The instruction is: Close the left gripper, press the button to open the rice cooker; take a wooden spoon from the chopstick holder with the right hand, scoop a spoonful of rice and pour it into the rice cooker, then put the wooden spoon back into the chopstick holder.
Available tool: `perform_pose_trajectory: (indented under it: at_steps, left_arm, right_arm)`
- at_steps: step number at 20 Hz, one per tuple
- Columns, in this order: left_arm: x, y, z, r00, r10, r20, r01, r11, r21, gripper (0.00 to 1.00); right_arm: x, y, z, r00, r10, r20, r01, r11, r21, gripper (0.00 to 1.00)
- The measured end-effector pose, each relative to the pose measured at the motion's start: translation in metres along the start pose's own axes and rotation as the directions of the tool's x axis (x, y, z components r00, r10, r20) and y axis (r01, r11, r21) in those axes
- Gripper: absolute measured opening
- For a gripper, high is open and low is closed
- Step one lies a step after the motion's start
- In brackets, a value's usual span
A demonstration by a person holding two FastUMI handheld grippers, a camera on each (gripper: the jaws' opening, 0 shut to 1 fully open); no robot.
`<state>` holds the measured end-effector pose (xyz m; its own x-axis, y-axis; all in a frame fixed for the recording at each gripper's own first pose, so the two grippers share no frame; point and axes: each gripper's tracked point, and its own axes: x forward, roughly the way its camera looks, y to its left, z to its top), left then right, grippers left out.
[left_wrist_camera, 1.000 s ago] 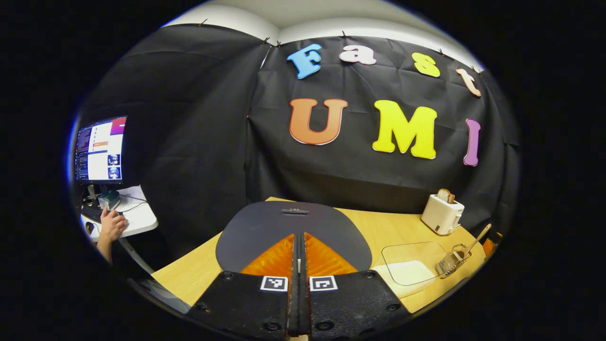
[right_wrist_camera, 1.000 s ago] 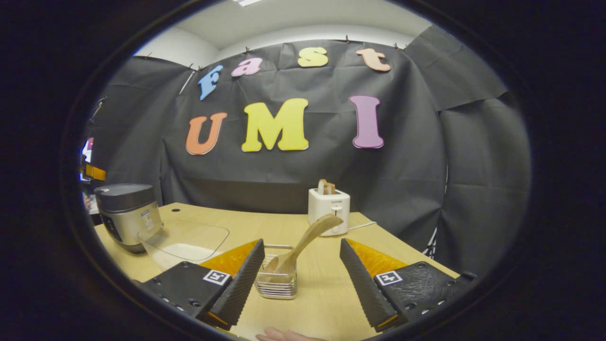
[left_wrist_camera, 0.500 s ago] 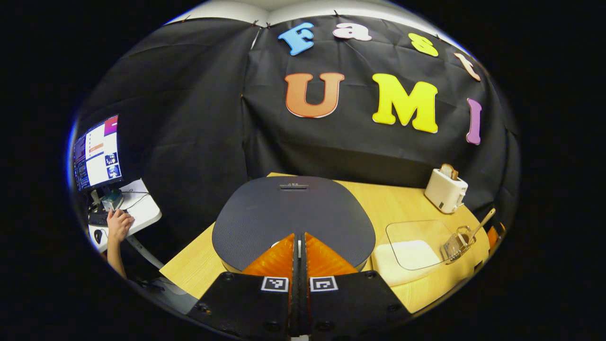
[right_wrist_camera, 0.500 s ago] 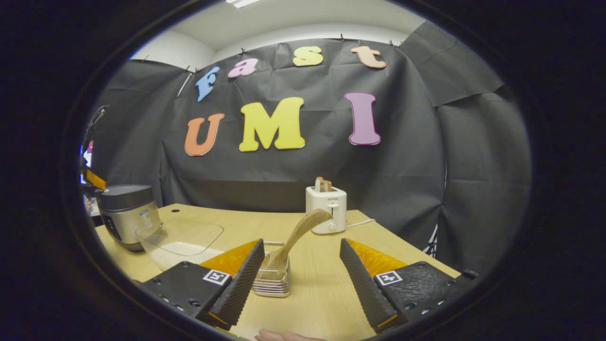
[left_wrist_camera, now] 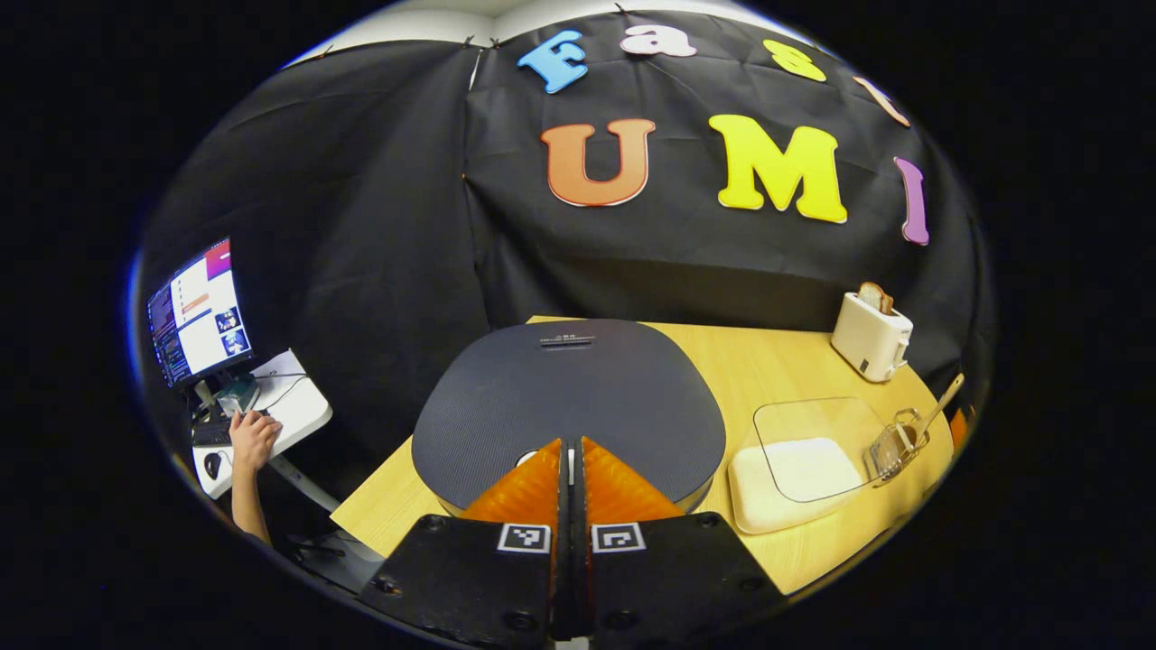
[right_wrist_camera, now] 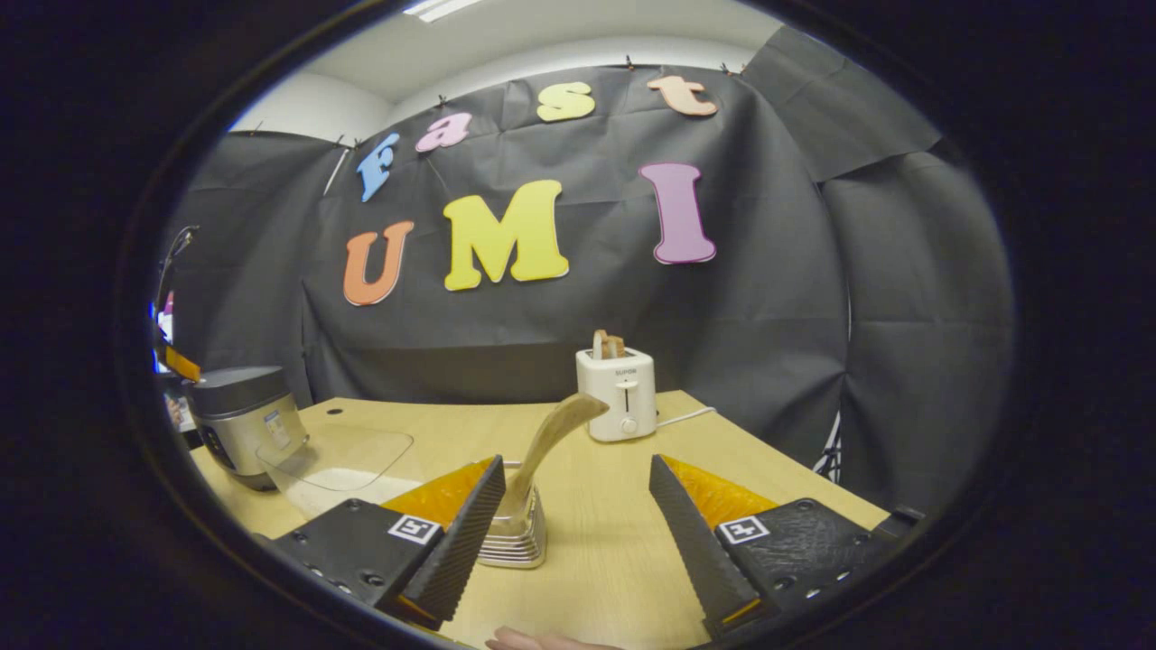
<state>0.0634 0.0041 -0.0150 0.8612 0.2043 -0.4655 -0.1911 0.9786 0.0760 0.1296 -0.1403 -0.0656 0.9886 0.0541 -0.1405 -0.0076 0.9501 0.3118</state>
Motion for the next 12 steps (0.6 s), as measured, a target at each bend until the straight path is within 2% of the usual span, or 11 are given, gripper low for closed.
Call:
perform_pose_trajectory:
  at_steps: [3,4,5,6,8,9,11,12]
  left_arm:
    - [-0.010,0.001,0.028,0.996,0.009,0.090,-0.007,0.999,-0.032,0.03]
    - [-0.015,0.000,0.040,0.991,0.003,0.135,0.004,0.999,-0.051,0.03]
    - [-0.019,-0.004,0.051,0.985,-0.010,0.174,0.022,0.998,-0.066,0.07]
    - [-0.025,-0.010,0.059,0.978,-0.028,0.207,0.044,0.996,-0.074,0.07]
    - [-0.034,-0.014,0.071,0.966,-0.039,0.256,0.057,0.996,-0.061,0.44]
    - [-0.038,-0.015,0.073,0.961,-0.039,0.274,0.050,0.998,-0.034,0.63]
    - [-0.040,-0.016,0.064,0.962,-0.031,0.272,0.028,0.999,0.015,0.87]
    - [-0.040,-0.022,0.056,0.965,-0.047,0.258,0.040,0.999,0.031,0.95]
  right_arm:
    - [0.008,-0.002,0.008,1.000,0.020,-0.022,-0.019,0.999,0.026,0.96]
    - [0.012,-0.003,0.010,0.999,0.026,-0.032,-0.025,0.999,0.036,0.93]
    - [0.016,-0.001,0.011,0.998,0.038,-0.044,-0.036,0.998,0.047,0.91]
    - [0.019,0.000,0.012,0.997,0.054,-0.053,-0.050,0.997,0.066,0.95]
    - [0.031,0.002,0.010,0.993,0.076,-0.087,-0.067,0.992,0.105,0.92]
    - [0.038,0.001,0.007,0.991,0.081,-0.107,-0.067,0.990,0.127,0.95]
    - [0.053,0.004,0.002,0.985,0.099,-0.143,-0.074,0.982,0.172,0.96]
    - [0.061,0.006,0.000,0.981,0.109,-0.159,-0.078,0.978,0.192,0.95]
